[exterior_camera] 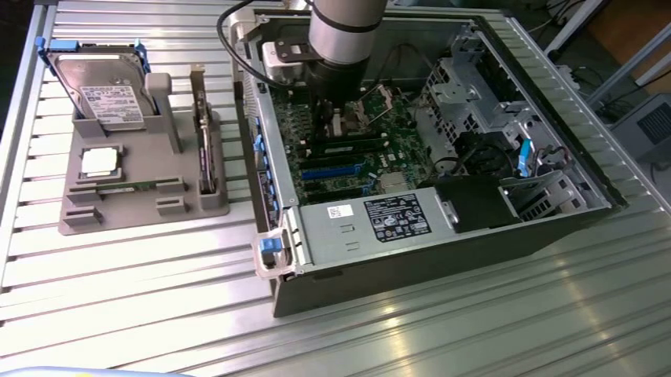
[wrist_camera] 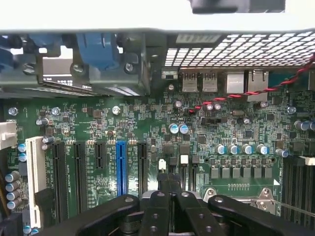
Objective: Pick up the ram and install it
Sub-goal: 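Press down the ram until it locks into place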
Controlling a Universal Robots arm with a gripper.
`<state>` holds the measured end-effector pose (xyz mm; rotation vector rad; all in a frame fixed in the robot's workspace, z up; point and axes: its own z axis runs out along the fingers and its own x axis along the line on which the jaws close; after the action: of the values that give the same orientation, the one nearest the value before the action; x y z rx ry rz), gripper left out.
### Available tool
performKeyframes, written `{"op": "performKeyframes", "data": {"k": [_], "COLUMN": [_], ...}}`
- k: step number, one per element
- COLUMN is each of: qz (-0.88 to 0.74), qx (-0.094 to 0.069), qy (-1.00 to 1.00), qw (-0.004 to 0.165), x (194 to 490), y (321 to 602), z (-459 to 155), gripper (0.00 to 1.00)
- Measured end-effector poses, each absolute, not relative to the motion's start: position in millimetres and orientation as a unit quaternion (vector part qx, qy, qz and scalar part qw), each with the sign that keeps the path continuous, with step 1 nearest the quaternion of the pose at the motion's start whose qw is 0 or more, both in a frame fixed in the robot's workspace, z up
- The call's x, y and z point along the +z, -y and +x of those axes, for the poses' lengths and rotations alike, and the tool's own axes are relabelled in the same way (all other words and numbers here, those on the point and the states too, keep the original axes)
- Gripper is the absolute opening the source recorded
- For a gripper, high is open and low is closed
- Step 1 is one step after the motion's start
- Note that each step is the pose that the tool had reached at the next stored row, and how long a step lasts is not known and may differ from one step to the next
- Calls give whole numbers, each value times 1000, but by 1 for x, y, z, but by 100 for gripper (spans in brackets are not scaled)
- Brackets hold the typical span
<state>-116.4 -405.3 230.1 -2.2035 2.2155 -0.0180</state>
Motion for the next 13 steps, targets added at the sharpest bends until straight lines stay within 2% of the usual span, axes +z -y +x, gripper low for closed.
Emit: {"op": "performKeyframes", "data": {"k": [5,13], "qz": [-705,-705], "qx": [-7,0], "qy": [-709,-709], "qw": [9,2], "x": [245,244], "y": [405,405], "z": [-116,-66], "gripper": [10,10]}}
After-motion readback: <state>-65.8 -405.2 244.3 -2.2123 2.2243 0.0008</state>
